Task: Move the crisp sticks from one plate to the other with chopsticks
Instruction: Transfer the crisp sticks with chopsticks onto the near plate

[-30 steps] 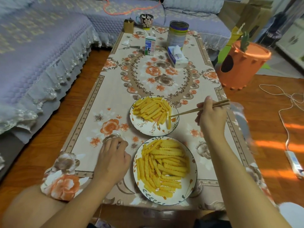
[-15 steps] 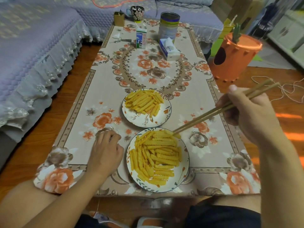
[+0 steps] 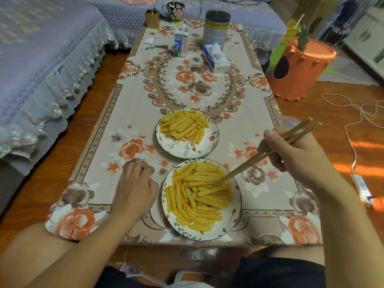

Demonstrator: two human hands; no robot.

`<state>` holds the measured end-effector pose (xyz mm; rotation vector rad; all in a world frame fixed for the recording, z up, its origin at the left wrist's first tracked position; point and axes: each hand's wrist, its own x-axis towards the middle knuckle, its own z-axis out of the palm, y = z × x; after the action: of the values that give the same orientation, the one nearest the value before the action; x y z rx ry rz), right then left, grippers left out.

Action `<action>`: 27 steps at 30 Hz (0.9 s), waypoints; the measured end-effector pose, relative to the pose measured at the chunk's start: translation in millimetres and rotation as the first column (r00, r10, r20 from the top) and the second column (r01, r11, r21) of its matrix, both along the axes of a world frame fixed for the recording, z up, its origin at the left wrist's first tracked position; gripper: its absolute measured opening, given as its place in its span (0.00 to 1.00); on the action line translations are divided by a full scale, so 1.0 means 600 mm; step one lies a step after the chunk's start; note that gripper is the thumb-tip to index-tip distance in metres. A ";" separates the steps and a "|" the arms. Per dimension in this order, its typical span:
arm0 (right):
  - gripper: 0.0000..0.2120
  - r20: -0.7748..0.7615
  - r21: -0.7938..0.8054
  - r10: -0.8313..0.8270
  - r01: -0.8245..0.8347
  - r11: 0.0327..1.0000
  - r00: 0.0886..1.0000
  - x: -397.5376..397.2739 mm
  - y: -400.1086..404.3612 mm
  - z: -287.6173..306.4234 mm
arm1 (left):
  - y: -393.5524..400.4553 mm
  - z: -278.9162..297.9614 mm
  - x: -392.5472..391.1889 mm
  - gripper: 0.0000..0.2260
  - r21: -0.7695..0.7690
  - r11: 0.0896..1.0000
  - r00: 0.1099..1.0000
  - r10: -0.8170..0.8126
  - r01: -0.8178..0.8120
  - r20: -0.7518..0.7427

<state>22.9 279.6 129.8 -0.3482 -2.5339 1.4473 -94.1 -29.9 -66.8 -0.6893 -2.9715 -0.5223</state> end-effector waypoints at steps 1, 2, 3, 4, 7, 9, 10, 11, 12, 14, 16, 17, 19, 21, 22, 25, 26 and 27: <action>0.19 0.023 0.012 0.023 -0.024 1.000 0.999 0.001 0.003 0.000 | 0.000 0.001 0.000 0.19 0.001 1.000 1.000 -0.001 0.002 -0.003; 0.19 0.047 0.020 0.046 -0.047 0.999 0.998 0.001 0.004 -0.001 | 0.001 0.001 -0.001 0.19 0.002 1.000 1.000 -0.001 0.001 -0.003; 0.18 0.066 0.021 0.065 -0.067 0.998 0.996 0.001 0.004 -0.004 | 0.001 0.001 -0.001 0.18 0.001 1.000 1.000 0.002 -0.002 -0.003; 0.18 0.081 0.016 0.085 -0.087 0.996 0.993 0.000 0.003 -0.009 | 0.001 0.001 -0.001 0.18 0.000 1.000 1.000 0.006 -0.006 -0.001; 0.19 0.109 0.016 0.134 -0.136 0.991 0.985 -0.002 -0.003 -0.024 | 0.000 0.001 -0.002 0.19 0.003 1.000 1.000 -0.002 0.002 0.003; 0.21 0.091 0.008 0.130 -0.131 0.991 0.987 -0.001 -0.005 -0.027 | -0.001 0.000 -0.002 0.19 0.005 1.000 1.000 -0.008 0.008 0.007; 0.22 0.073 -0.001 0.115 -0.116 0.993 0.991 0.000 -0.005 -0.027 | -0.001 0.000 -0.003 0.19 0.003 1.000 1.000 -0.007 0.006 0.012; 0.23 0.057 -0.008 0.094 -0.094 0.996 0.994 0.002 -0.004 -0.026 | -0.002 -0.001 -0.003 0.19 0.001 1.000 1.000 -0.005 0.005 0.017; 0.24 0.046 -0.013 0.074 -0.074 0.997 0.996 0.003 -0.002 -0.026 | -0.002 -0.001 -0.003 0.19 0.000 1.000 1.000 -0.005 0.005 0.021; 0.25 0.034 -0.016 0.049 -0.049 0.999 0.998 0.007 0.002 -0.025 | -0.002 -0.001 -0.003 0.19 -0.002 1.000 1.000 -0.005 0.005 0.026; 0.25 0.025 -0.028 0.045 -0.045 0.999 0.999 0.009 0.003 -0.025 | 0.000 0.000 -0.003 0.18 -0.003 1.000 1.000 -0.003 0.004 0.030; 0.24 0.024 -0.033 0.051 -0.050 0.998 0.998 0.010 0.003 -0.025 | 0.000 0.001 -0.003 0.18 -0.003 1.000 1.000 -0.002 0.002 0.031; 0.23 0.032 -0.035 0.072 -0.071 0.997 0.997 0.011 0.002 -0.026 | 0.000 0.002 -0.003 0.18 -0.005 1.000 0.999 0.002 -0.001 0.034; 0.22 0.033 -0.042 0.075 -0.074 0.996 0.997 0.013 0.003 -0.028 | 0.000 0.002 -0.003 0.18 -0.006 1.000 0.999 0.000 0.000 0.034; 0.22 0.023 -0.048 0.061 -0.059 0.997 0.998 0.013 0.005 -0.029 | 0.000 0.002 -0.003 0.19 -0.006 1.000 0.999 -0.002 0.003 0.034; 0.23 0.007 -0.060 0.009 -0.009 0.998 1.000 0.012 0.009 -0.034 | 0.000 0.003 -0.002 0.19 -0.007 1.000 0.999 -0.002 0.002 0.035; 0.23 0.022 -0.063 0.013 -0.012 0.998 1.000 0.012 0.009 -0.036 | 0.000 0.003 -0.002 0.19 -0.005 1.000 0.999 0.000 0.000 0.038; 0.23 0.042 -0.074 0.023 -0.020 0.997 0.999 0.013 0.008 -0.038 | 0.000 0.003 -0.002 0.19 -0.003 1.000 0.999 0.001 -0.001 0.041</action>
<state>30.6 284.5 106.9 -0.3690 -2.5300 1.5606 -95.5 -30.1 -64.7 -0.6854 -3.0109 -0.5379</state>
